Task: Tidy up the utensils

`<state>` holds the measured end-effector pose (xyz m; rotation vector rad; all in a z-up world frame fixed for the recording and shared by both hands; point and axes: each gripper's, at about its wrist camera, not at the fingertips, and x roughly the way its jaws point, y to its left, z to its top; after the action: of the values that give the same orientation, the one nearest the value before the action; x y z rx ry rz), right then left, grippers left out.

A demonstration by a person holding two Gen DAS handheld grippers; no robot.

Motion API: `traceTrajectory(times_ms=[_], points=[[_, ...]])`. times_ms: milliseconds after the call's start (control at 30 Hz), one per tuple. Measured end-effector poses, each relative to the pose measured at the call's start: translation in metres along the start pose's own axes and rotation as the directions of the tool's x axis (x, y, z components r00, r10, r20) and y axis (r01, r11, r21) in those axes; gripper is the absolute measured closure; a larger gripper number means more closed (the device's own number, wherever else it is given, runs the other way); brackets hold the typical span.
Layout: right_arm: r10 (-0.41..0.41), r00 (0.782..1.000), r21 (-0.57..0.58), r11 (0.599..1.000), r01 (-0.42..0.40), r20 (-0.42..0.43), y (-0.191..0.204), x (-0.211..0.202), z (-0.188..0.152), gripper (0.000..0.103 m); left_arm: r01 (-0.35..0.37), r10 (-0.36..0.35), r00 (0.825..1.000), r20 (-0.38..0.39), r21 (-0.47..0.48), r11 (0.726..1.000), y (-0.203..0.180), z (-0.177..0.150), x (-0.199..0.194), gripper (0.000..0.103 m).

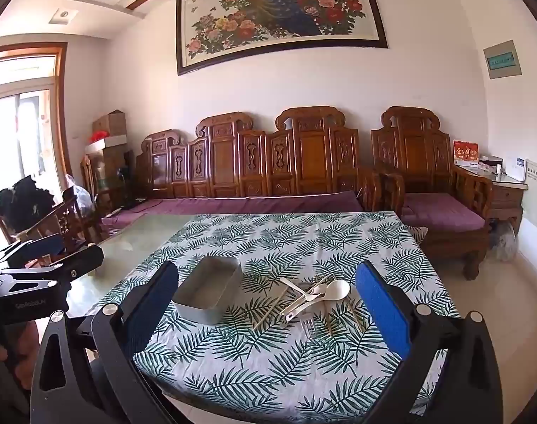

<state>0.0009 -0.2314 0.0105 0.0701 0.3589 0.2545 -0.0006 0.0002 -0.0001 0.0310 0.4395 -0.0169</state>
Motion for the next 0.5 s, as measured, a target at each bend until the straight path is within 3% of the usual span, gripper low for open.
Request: traceTrajectory(times_ms=[500], points=[[0.002,1.000,0.002,1.000,-0.002,-0.001,0.0073,-0.0012,0.0016,0.002,-0.001,0.001,1.000,0.001,-0.001,1.000,0.0006,0.0046,-0.0030,0.006]])
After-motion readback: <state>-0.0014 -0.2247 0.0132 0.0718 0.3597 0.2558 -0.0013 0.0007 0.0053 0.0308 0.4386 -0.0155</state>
